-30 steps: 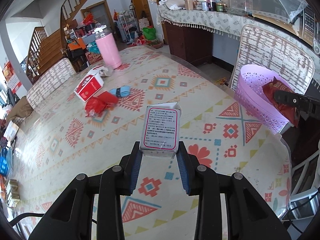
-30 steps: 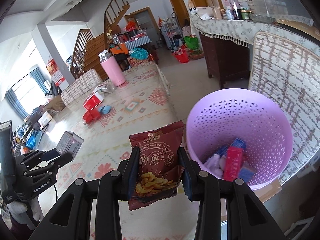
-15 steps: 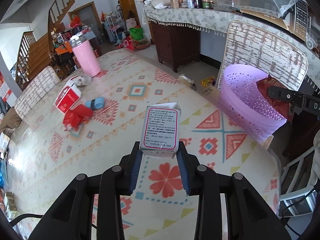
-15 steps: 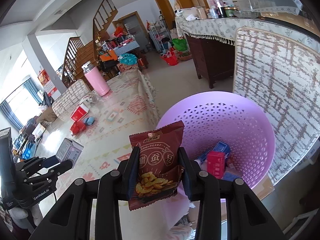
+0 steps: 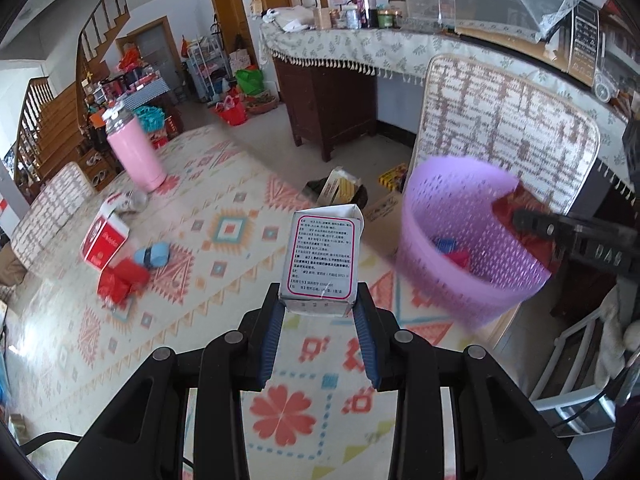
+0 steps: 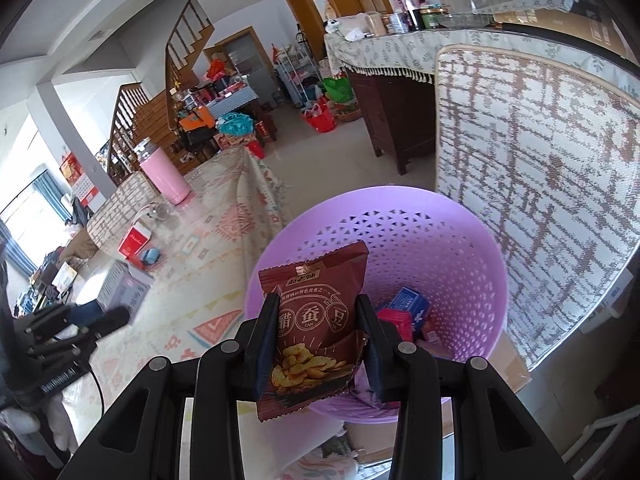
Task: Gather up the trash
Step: 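Open both grippers to drop the snack bag and white box into the basket, then move both grippers back over the table toward the red bag and blue roll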
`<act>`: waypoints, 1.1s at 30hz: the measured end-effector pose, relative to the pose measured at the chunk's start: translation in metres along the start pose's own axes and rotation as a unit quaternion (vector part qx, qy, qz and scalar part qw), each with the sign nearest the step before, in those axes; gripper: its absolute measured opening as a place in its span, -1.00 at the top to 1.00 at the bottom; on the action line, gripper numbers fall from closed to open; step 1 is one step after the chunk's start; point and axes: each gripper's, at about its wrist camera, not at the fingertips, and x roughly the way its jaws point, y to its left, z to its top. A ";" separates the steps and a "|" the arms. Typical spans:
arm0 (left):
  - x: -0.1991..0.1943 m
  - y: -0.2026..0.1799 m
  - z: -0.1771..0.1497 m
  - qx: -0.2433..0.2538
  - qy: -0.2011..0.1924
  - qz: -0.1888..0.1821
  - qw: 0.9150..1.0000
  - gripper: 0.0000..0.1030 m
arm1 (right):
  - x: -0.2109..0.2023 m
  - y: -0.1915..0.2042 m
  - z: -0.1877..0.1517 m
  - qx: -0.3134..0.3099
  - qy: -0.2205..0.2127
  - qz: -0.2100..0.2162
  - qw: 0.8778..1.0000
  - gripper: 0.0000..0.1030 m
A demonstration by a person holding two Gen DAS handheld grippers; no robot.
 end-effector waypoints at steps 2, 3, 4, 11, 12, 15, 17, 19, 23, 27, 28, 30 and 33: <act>0.000 -0.004 0.008 0.001 -0.005 -0.011 1.000 0.35 | 0.000 -0.006 0.001 0.004 -0.001 -0.003 1.000 0.21; 0.001 -0.007 0.013 0.002 -0.009 -0.019 1.000 0.35 | 0.000 -0.009 0.002 0.007 -0.002 -0.005 1.000 0.21; 0.002 -0.011 0.018 0.003 -0.011 -0.025 1.000 0.35 | 0.000 -0.012 0.003 0.010 -0.003 -0.006 1.000 0.21; 0.026 -0.042 0.047 0.006 0.002 -0.094 0.996 0.35 | 0.001 -0.027 0.006 0.027 -0.006 -0.013 1.000 0.21; 0.030 -0.045 0.050 0.005 0.004 -0.102 0.995 0.35 | 0.001 -0.030 0.007 0.029 -0.006 -0.014 0.999 0.21; 0.041 -0.057 0.059 0.004 0.010 -0.127 0.992 0.34 | 0.001 -0.036 0.009 0.035 -0.007 -0.021 0.999 0.20; 0.048 -0.062 0.065 0.000 0.014 -0.151 0.988 0.25 | 0.001 -0.042 0.011 0.040 -0.008 -0.025 0.999 0.19; 0.052 -0.063 0.070 -0.010 0.012 -0.162 0.987 -0.20 | 0.001 -0.047 0.014 0.045 -0.010 -0.030 0.998 0.18; 0.052 -0.054 0.070 -0.030 -0.002 -0.162 0.986 -0.41 | -0.001 -0.056 0.019 0.063 -0.022 -0.033 0.997 -0.06; 0.048 -0.035 0.059 -0.038 -0.006 -0.130 0.991 -0.49 | -0.004 -0.060 0.020 0.073 -0.033 -0.034 0.996 -0.26; 0.047 -0.030 0.056 -0.038 -0.007 -0.120 0.992 -0.50 | -0.003 -0.059 0.020 0.072 -0.032 -0.032 0.996 -0.26; 0.044 -0.017 0.047 -0.039 -0.008 -0.099 0.994 -0.53 | -0.002 -0.055 0.019 0.070 -0.028 -0.027 0.997 -0.26; 0.040 0.003 0.034 -0.050 -0.005 -0.083 0.995 -0.54 | 0.001 -0.043 0.018 0.057 -0.022 -0.020 0.998 -0.26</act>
